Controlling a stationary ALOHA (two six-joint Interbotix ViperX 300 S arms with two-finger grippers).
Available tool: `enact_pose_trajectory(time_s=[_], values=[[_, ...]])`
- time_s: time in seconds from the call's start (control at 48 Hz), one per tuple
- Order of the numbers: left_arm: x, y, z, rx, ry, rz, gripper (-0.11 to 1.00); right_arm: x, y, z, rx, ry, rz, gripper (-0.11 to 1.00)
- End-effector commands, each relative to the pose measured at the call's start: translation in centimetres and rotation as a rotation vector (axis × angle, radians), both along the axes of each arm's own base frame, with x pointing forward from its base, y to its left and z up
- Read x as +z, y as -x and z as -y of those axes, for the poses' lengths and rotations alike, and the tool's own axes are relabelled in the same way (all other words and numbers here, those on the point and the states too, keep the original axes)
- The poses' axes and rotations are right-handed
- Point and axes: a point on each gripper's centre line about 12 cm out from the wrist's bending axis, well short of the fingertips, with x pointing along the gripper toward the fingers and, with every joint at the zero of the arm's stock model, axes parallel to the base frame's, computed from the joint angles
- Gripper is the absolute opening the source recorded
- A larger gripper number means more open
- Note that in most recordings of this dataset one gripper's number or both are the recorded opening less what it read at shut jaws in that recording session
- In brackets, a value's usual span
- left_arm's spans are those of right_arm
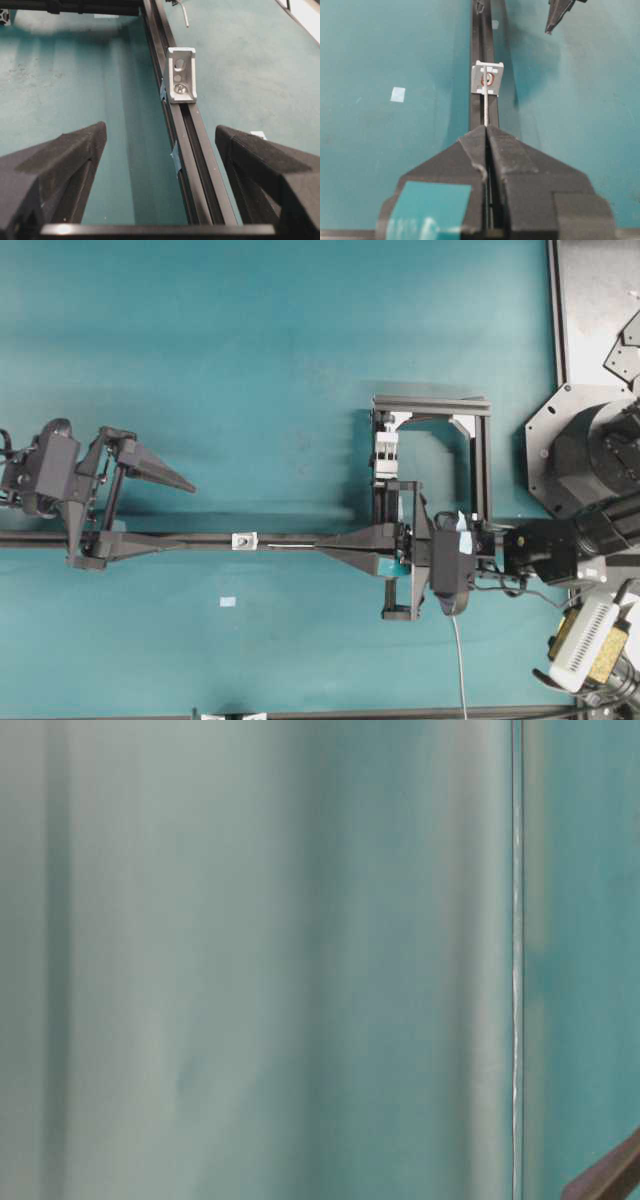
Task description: Insert the wire into the hole on the right side and pull it with the left arm.
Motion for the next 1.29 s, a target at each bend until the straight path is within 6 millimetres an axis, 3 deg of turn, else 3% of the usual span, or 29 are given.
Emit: enact_pose_trajectory(time_s=[0.0, 0.73, 1.272], values=[[0.6, -0.6, 0.0, 0.004, 0.006, 0.032, 0.77, 0.6, -0.2, -0.3, 0.001, -0.004, 0.030, 0.02], [-0.5, -1.6, 0.2, 0.008, 0.003, 0.021, 0.77, -1.2, -0.6, -0.3, -0.028, 0.016, -0.003, 0.02], [-0.4, -1.6, 0.2, 0.006, 0.005, 0.021, 0.77, -1.0, -0.8, -0.3, -0.032, 0.019, 0.016, 0.02]])
